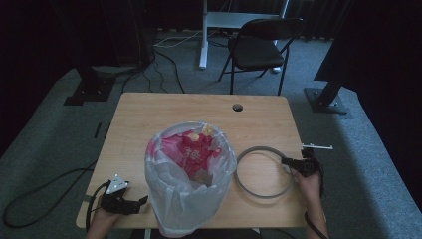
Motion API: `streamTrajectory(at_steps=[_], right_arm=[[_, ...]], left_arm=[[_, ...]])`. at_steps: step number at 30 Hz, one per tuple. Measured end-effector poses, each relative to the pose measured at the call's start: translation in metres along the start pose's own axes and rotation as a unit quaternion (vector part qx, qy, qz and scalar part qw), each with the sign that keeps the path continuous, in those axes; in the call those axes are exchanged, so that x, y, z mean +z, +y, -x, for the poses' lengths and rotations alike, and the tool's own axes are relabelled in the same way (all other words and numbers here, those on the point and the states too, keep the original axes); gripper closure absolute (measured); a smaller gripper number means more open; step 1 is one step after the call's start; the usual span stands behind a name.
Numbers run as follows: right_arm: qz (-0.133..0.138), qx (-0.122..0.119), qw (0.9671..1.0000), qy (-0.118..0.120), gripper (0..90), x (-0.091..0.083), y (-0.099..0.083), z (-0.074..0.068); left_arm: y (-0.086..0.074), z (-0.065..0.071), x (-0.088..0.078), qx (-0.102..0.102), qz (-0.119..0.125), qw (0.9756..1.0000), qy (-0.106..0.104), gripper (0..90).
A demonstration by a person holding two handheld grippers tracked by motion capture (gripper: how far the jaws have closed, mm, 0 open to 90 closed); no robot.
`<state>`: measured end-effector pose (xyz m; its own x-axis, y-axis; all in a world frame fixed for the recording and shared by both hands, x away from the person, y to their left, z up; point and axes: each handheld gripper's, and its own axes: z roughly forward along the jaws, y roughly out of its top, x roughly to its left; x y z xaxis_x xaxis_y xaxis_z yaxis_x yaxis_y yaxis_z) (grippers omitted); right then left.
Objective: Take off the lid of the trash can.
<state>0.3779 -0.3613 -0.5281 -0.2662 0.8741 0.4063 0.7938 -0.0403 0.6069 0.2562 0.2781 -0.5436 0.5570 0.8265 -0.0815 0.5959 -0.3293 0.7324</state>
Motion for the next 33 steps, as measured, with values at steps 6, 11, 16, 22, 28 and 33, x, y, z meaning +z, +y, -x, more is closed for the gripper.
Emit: streamTrajectory(at_steps=[6, 11, 16, 22, 28, 33], right_arm=[[0.0, -0.002, 1.0, 0.0, 82.3, 0.005, -0.003, 0.002], [0.001, -0.003, 1.0, -0.002, 82.0, 0.005, -0.006, 0.005], [-0.001, -0.005, 0.9999, -0.011, 75.6, 0.003, -0.007, 0.007], [-0.002, -0.009, 0.9998, -0.016, 71.9, 0.0, -0.007, 0.007], [-0.004, -0.028, 0.9993, -0.026, 61.1, -0.005, -0.005, 0.0], [-0.002, -0.049, 0.9988, -0.01, 46.9, -0.009, -0.002, -0.008]], left_arm=[[0.0, 0.0, 0.0, 0.001, -0.002, 1.0, 0.001, 1.2], [0.0, 0.0, 0.0, 0.002, -0.004, 1.0, 0.002, 1.2], [0.0, 0.001, 0.001, 0.003, -0.005, 1.0, 0.001, 1.2], [0.0, 0.001, 0.001, 0.004, -0.006, 1.0, 0.001, 1.2], [0.0, 0.001, 0.001, 0.004, -0.005, 1.0, 0.001, 1.2], [0.0, 0.001, 0.001, 0.003, -0.006, 1.0, 0.003, 1.2]])
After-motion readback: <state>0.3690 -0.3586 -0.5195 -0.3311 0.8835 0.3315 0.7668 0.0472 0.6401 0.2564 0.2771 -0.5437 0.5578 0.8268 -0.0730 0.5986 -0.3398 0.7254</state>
